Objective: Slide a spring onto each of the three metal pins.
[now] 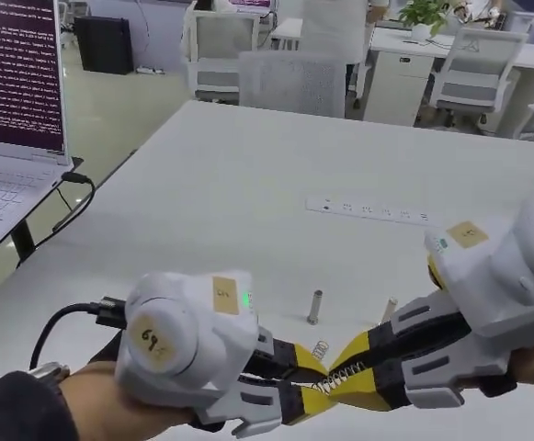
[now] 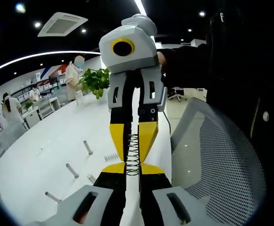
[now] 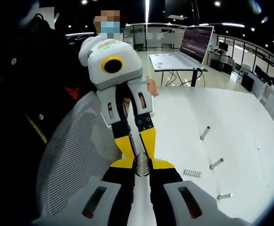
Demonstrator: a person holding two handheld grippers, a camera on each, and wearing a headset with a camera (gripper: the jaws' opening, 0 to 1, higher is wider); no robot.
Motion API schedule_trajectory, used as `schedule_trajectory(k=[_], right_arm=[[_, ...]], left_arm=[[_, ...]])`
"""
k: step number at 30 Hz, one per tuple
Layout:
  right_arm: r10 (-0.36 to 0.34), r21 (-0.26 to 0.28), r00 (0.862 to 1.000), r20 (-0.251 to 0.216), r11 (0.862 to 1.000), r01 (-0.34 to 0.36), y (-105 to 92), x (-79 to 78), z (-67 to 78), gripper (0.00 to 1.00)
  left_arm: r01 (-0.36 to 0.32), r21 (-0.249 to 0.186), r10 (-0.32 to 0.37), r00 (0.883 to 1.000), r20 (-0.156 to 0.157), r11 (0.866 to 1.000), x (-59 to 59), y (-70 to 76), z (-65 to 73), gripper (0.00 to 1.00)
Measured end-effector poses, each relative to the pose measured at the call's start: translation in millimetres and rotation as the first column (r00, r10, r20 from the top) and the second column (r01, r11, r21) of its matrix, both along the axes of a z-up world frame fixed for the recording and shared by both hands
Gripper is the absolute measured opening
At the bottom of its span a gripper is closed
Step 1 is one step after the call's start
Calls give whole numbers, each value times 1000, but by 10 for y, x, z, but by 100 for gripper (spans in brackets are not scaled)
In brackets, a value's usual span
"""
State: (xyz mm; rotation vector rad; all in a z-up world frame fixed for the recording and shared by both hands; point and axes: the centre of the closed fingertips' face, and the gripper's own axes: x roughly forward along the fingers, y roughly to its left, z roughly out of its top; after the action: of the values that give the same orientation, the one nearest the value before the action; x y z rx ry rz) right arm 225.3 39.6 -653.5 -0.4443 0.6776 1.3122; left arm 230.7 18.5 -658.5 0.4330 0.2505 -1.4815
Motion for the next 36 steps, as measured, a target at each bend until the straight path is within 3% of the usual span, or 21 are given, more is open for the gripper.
schedule_trajectory(k=[14,21,29,36], right_arm=[[35,-98,999,-37,994,-38,-64,-26,-12,8],[39,-120,998,-49,992,-45,-91,-50,-12,8],[41,-140,998,-53,989,-48,-108,-52,-16,8],[31,-165,998,-56,985,-40,-204,-29,17,8]], left_arm=[[-29,-28,28,999,-22,999,-17,-69,-3,3],[-38,-37,36,998,-48,999,-39,-96,-2,3],[-37,-17,35,997,-73,999,-69,-110,-57,9],[-52,-30,49,996,-79,998,-54,-90,-33,12]])
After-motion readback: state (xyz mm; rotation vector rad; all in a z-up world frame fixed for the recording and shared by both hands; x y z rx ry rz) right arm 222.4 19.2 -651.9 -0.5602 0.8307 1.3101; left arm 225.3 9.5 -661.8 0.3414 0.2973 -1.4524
